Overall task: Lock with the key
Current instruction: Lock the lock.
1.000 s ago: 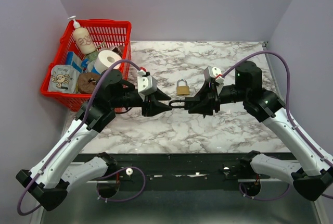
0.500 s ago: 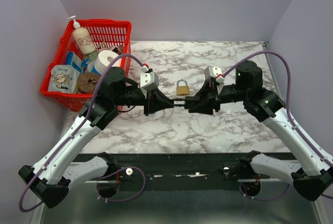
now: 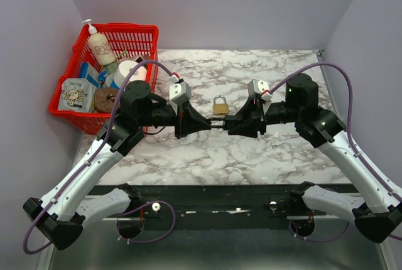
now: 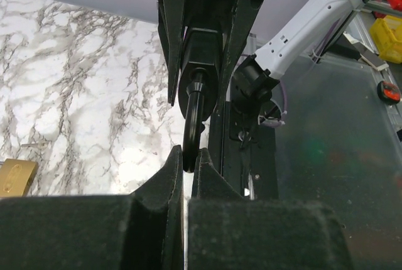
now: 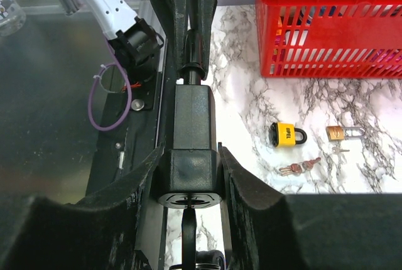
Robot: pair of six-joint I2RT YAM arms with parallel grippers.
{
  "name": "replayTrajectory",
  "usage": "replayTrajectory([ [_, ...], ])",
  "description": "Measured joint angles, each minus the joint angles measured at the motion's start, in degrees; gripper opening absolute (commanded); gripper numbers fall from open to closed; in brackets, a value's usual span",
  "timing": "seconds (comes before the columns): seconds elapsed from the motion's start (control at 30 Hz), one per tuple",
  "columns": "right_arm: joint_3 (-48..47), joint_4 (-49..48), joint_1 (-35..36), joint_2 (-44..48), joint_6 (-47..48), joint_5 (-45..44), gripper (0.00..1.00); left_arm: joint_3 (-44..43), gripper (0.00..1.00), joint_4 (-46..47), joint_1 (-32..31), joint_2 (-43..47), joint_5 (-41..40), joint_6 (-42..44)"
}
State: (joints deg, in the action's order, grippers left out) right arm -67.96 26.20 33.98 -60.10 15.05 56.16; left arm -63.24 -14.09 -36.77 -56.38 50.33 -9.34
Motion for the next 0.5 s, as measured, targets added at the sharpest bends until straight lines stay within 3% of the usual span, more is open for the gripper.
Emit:
replayTrajectory([
  [0.5,-1.0,0.5,2.9,-0.8,-3.7,-1.1,0.01,3.9,0.0,7.3,-2.3,0.3,-0.8,-7.0],
])
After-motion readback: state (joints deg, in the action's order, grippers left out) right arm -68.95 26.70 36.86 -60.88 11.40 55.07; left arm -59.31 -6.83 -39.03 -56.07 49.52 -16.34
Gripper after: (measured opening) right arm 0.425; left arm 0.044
